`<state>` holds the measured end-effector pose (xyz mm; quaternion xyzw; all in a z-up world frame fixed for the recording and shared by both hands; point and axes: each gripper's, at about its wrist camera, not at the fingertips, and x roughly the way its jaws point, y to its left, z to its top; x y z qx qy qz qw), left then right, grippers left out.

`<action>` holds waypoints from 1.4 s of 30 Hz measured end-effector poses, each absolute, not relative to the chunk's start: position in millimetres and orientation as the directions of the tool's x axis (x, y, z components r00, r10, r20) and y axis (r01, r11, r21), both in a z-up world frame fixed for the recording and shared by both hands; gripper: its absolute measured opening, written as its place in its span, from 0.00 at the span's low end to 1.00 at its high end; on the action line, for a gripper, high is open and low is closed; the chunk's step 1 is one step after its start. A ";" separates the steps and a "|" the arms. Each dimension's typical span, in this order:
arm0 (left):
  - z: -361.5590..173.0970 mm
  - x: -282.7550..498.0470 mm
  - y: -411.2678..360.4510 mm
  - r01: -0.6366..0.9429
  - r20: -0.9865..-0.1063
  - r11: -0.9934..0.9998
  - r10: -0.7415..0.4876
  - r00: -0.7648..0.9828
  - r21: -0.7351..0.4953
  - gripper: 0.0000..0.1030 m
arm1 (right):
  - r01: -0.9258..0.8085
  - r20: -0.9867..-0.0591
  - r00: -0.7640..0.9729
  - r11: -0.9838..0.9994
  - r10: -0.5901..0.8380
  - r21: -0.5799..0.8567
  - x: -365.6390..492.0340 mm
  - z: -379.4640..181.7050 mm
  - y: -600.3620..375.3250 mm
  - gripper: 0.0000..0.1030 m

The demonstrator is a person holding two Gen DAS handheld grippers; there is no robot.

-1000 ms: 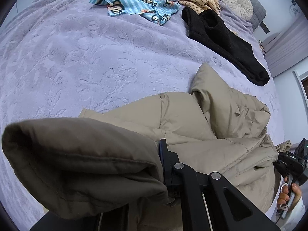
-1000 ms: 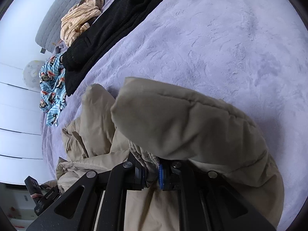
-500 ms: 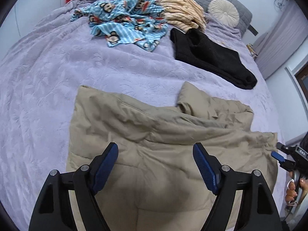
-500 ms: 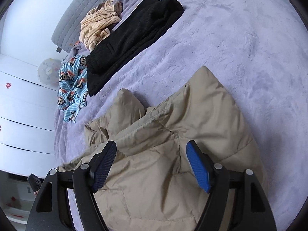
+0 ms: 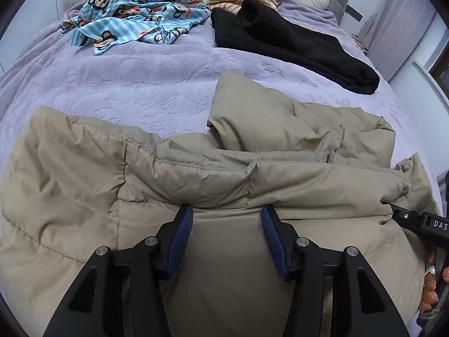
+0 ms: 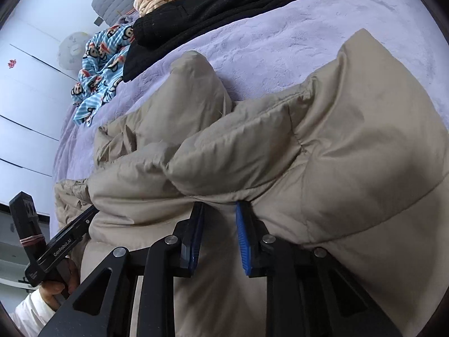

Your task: Fold large clothes

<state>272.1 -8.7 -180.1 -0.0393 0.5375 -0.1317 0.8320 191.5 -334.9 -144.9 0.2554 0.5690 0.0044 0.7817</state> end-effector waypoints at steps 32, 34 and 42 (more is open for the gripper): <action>-146.7 269.5 129.0 -0.064 -0.913 0.998 0.015 0.408 -0.013 0.53 | 0.483 -0.926 0.369 0.834 0.081 0.266 179.4 -113.8 -438.3 0.06; -140.4 250.5 134.8 -0.075 -0.918 0.997 0.012 0.397 -0.019 0.53 | 0.491 -0.920 0.379 0.822 0.097 0.289 162.7 -104.3 -437.0 0.10; -133.9 171.8 139.5 -0.120 -0.948 0.989 -0.042 0.316 -0.084 0.53 | 0.525 -0.909 0.393 0.779 0.135 0.343 79.1 -74.9 -413.7 0.48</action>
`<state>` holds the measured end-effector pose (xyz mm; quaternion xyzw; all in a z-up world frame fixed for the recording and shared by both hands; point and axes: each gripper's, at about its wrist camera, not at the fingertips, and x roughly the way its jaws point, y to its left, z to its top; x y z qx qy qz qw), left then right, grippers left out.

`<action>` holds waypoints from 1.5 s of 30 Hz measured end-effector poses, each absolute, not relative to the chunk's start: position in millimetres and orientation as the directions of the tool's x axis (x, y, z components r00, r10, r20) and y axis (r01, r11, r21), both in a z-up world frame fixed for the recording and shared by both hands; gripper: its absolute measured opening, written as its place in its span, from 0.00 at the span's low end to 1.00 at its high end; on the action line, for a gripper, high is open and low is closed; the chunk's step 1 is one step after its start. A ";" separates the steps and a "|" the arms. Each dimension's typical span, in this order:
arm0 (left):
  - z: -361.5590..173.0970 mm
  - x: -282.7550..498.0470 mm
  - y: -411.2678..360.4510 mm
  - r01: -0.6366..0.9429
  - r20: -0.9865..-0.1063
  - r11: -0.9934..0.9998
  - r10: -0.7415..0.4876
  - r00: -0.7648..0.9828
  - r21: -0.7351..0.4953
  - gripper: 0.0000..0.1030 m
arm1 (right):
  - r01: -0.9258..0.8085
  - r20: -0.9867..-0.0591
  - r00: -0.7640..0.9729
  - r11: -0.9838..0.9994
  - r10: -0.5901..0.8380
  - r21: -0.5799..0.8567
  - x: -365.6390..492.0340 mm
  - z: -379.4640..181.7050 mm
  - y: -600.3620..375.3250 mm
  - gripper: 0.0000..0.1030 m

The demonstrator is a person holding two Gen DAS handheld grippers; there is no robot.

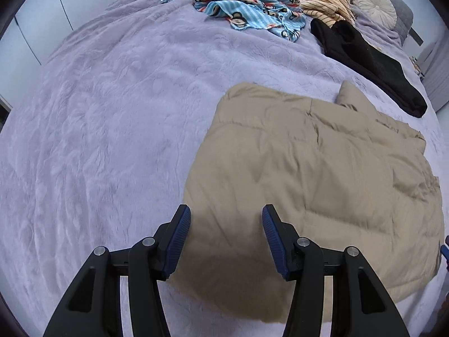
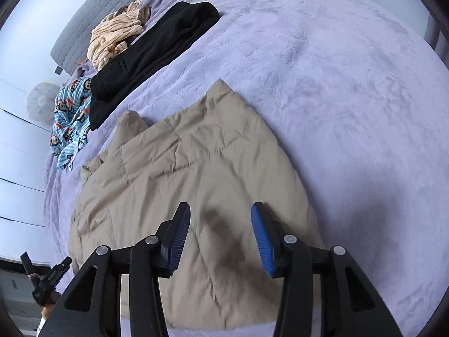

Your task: Fold large clothes

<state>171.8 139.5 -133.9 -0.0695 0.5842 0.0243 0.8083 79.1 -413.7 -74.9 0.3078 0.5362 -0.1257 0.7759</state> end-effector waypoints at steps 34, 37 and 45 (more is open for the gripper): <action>-185.0 78.3 145.0 -0.252 -0.875 0.853 -0.379 0.300 -0.456 0.99 | 0.580 -0.775 0.517 0.517 0.364 0.629 -47.2 -137.6 -369.1 0.97; -193.9 77.4 147.0 -0.279 -0.843 0.804 -0.445 0.303 -0.525 0.99 | 0.571 -0.748 0.547 0.485 0.377 0.662 -45.1 -139.2 -370.3 1.00; -217.8 105.7 145.2 -0.333 -0.771 0.698 -0.540 0.337 -0.634 0.99 | 0.576 -0.716 0.564 0.424 0.412 0.698 -37.3 -154.1 -378.8 1.00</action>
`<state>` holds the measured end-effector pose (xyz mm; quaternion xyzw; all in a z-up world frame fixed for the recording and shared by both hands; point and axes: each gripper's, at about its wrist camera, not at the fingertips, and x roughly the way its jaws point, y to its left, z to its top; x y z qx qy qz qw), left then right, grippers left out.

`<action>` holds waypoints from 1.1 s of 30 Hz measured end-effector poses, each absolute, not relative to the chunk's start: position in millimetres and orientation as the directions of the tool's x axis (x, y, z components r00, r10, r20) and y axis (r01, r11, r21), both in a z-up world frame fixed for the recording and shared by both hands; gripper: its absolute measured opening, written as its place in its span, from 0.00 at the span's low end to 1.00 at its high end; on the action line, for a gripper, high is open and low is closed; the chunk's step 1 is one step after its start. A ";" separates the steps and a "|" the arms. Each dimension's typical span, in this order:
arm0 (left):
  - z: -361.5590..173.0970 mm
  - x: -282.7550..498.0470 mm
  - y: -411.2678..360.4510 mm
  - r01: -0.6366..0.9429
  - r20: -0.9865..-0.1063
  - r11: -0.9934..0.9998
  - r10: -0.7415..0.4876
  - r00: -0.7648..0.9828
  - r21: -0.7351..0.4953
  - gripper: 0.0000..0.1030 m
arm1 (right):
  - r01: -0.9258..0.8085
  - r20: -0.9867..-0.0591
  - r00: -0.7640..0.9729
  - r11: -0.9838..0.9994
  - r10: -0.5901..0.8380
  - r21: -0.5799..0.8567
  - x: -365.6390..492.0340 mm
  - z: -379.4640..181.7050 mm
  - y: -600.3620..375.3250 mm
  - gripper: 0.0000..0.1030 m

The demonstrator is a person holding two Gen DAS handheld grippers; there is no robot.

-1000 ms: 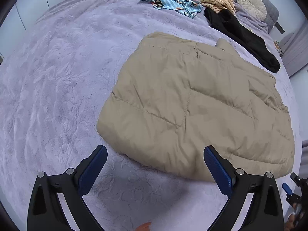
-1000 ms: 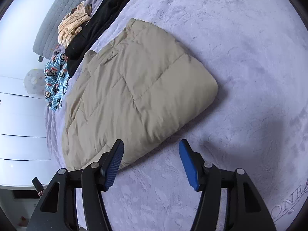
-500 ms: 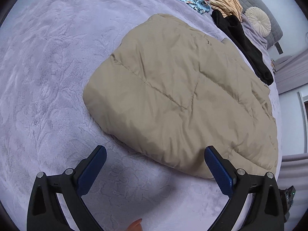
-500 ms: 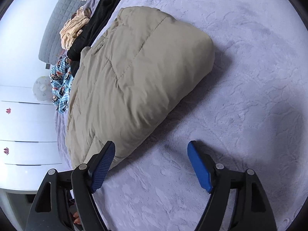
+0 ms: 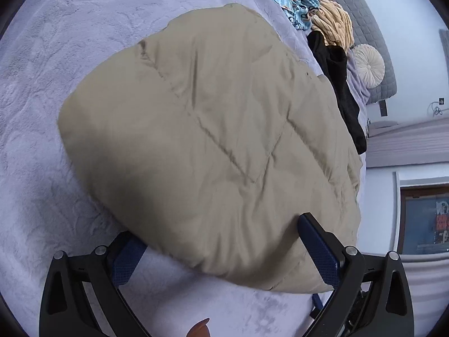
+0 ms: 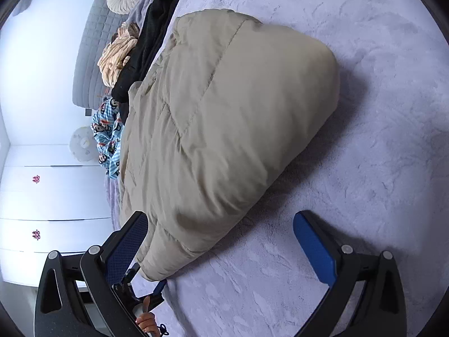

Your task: Fold large clothes

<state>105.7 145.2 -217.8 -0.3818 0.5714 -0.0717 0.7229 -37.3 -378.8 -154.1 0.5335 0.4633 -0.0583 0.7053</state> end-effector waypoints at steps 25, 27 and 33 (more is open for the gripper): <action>-156.8 117.9 125.0 -0.144 -0.693 0.743 -0.512 0.507 -0.654 0.22 | 0.511 -0.550 0.613 0.246 0.567 0.823 6.2 -178.7 -388.7 0.25; -144.3 112.6 124.2 -0.111 -0.702 0.766 -0.509 0.498 -0.633 0.22 | 0.492 -0.543 0.613 0.261 0.574 0.831 1.5 -170.5 -389.0 0.24; -132.2 69.8 138.0 -0.039 -0.702 0.780 -0.539 0.465 -0.624 0.22 | 0.470 -0.555 0.598 0.308 0.579 0.827 -30.4 -152.5 -380.0 0.24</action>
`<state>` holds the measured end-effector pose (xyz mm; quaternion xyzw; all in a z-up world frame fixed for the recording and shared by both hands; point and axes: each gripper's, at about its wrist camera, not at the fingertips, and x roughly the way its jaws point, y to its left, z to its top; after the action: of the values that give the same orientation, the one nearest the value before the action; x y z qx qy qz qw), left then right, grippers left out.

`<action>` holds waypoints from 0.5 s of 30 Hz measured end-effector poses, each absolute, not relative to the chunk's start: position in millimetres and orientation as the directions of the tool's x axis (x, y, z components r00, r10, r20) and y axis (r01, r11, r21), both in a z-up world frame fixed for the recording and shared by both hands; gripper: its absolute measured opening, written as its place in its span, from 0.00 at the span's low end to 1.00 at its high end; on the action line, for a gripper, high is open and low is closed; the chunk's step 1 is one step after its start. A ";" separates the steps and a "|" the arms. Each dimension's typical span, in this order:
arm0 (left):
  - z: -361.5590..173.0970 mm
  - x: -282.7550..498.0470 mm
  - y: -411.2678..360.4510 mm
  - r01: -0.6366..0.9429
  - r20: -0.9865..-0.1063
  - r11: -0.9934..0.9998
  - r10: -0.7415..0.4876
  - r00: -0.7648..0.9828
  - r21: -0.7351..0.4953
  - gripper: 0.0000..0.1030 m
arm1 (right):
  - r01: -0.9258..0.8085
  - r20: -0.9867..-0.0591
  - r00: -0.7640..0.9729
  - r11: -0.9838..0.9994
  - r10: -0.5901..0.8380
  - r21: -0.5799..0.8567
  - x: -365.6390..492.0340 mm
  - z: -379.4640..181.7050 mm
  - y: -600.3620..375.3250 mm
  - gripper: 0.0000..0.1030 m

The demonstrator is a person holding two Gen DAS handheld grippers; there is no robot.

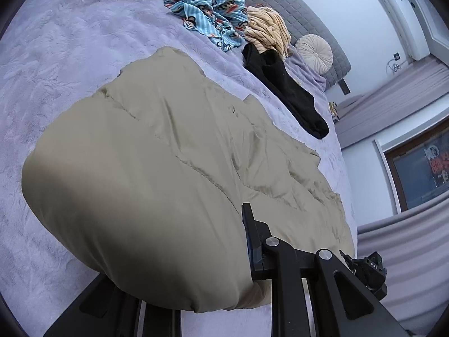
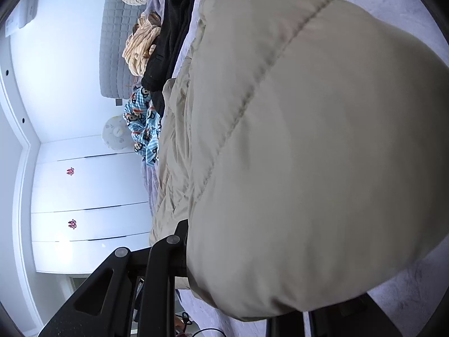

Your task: Fold large clothes

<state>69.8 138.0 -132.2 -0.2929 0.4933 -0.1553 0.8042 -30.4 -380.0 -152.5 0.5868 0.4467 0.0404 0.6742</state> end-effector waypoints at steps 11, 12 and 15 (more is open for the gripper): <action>-140.6 -43.7 185.2 -0.056 -0.731 0.765 -0.587 0.348 -0.641 0.22 | 0.550 -0.594 0.575 0.271 0.563 0.790 -137.8 -146.3 -345.5 0.24; -142.0 -50.9 188.7 -0.054 -0.737 0.769 -0.587 0.333 -0.637 0.22 | 0.559 -0.598 0.572 0.267 0.562 0.785 -147.8 -146.7 -342.6 0.24; -151.0 -67.2 200.9 -0.063 -0.774 0.797 -0.561 0.293 -0.601 0.22 | 0.591 -0.615 0.562 0.252 0.553 0.766 -176.1 -150.1 -339.1 0.24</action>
<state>-67.2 200.9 -151.0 -0.2731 0.5714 -0.1646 0.7561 -176.1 -339.1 -150.1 0.6114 0.4678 -0.0150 0.6381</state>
